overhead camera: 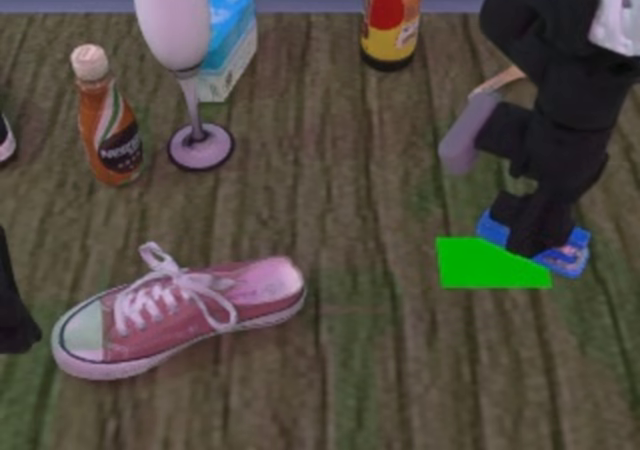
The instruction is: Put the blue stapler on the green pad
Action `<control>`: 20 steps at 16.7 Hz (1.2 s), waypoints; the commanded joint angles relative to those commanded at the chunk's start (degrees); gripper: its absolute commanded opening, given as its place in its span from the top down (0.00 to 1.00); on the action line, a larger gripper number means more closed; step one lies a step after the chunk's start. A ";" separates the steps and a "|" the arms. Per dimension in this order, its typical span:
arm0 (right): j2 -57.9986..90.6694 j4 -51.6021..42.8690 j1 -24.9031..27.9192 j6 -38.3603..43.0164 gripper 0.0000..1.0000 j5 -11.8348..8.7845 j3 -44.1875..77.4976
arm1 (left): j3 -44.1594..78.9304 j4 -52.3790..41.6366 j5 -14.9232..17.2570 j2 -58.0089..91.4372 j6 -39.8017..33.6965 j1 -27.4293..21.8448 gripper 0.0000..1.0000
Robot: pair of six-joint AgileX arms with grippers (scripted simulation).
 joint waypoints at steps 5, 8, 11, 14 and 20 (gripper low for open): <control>5.70 -2.04 -0.71 -24.05 1.00 0.09 8.54 | 0.00 0.00 0.00 0.00 0.00 0.00 0.00; 7.11 -2.22 -1.09 -31.72 1.00 0.12 11.73 | 0.00 0.00 0.00 0.00 0.00 0.00 0.00; 7.32 -2.11 -1.26 -33.96 1.00 0.13 12.65 | 0.00 0.00 0.00 0.00 0.00 0.00 0.00; 7.32 -2.11 -1.26 -33.96 1.00 0.13 12.65 | 0.00 0.00 0.00 0.00 0.00 0.00 0.00; 8.47 4.15 -1.01 -33.64 1.00 0.14 7.70 | 0.00 0.00 0.00 0.00 0.00 0.00 0.00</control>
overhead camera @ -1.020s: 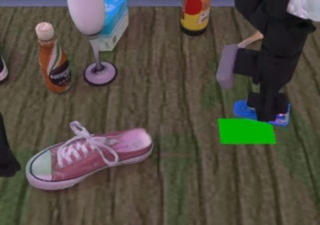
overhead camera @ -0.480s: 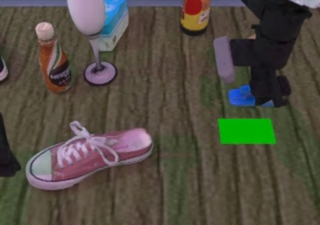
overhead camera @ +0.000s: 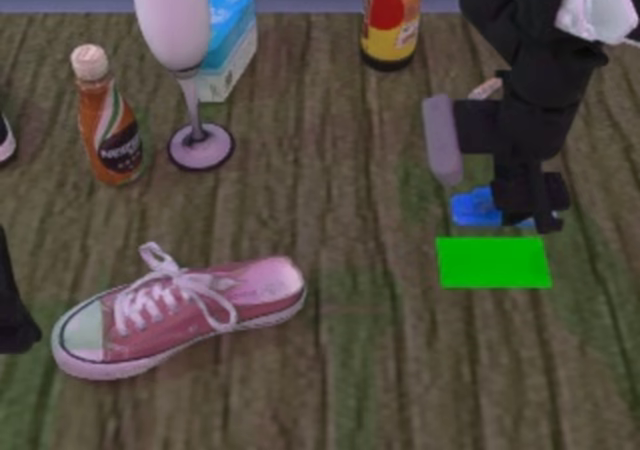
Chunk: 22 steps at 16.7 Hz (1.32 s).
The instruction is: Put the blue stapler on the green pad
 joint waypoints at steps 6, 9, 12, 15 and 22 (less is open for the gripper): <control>3.48 13.32 0.00 0.03 1.00 0.02 -9.86 | 0.00 0.00 0.00 0.00 0.00 0.00 0.00; 3.78 14.37 0.01 0.00 1.00 0.02 -10.74 | 0.00 0.00 0.00 0.00 0.00 0.00 0.00; 3.78 14.37 0.01 0.00 0.92 0.02 -10.74 | 0.00 0.00 0.00 0.00 0.00 0.00 0.00; 3.78 14.37 0.01 0.00 0.70 0.02 -10.74 | 0.00 0.00 0.00 0.00 0.00 0.00 0.00; 3.78 14.37 0.01 0.00 0.17 0.02 -10.74 | 0.00 0.00 0.00 0.00 0.00 0.00 0.00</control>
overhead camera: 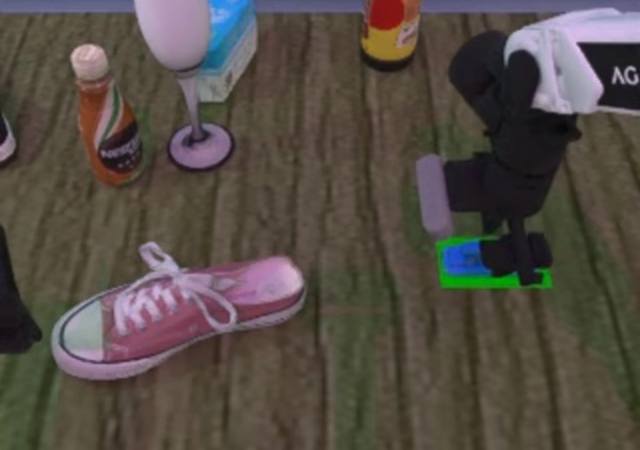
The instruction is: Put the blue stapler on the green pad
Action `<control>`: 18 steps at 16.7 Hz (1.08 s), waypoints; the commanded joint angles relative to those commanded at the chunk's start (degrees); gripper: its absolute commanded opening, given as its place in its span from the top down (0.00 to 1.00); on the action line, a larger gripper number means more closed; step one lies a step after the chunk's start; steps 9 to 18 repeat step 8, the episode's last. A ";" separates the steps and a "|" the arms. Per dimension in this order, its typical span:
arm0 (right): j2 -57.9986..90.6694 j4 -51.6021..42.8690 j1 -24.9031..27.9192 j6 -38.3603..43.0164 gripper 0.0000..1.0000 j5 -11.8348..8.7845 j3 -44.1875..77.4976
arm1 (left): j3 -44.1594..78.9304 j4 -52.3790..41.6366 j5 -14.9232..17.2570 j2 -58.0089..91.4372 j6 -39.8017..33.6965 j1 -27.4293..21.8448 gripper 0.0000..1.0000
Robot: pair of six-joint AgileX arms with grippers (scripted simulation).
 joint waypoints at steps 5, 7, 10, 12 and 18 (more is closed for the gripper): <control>0.00 0.00 0.00 0.00 0.00 0.00 0.00 | 0.00 0.00 0.00 0.00 0.00 0.00 0.00; 0.00 0.00 0.00 0.00 0.00 0.00 0.00 | 0.00 0.00 0.00 0.00 0.00 0.00 0.00; 0.00 0.00 0.00 0.00 0.00 0.00 0.00 | 0.00 0.00 0.00 0.00 0.00 0.00 0.00; 0.00 0.00 0.00 0.00 0.00 0.00 0.00 | 0.00 0.00 0.00 0.00 0.00 0.00 0.00; 0.00 0.00 0.00 0.00 0.00 0.00 0.00 | 0.00 0.00 0.00 0.00 0.00 0.00 0.00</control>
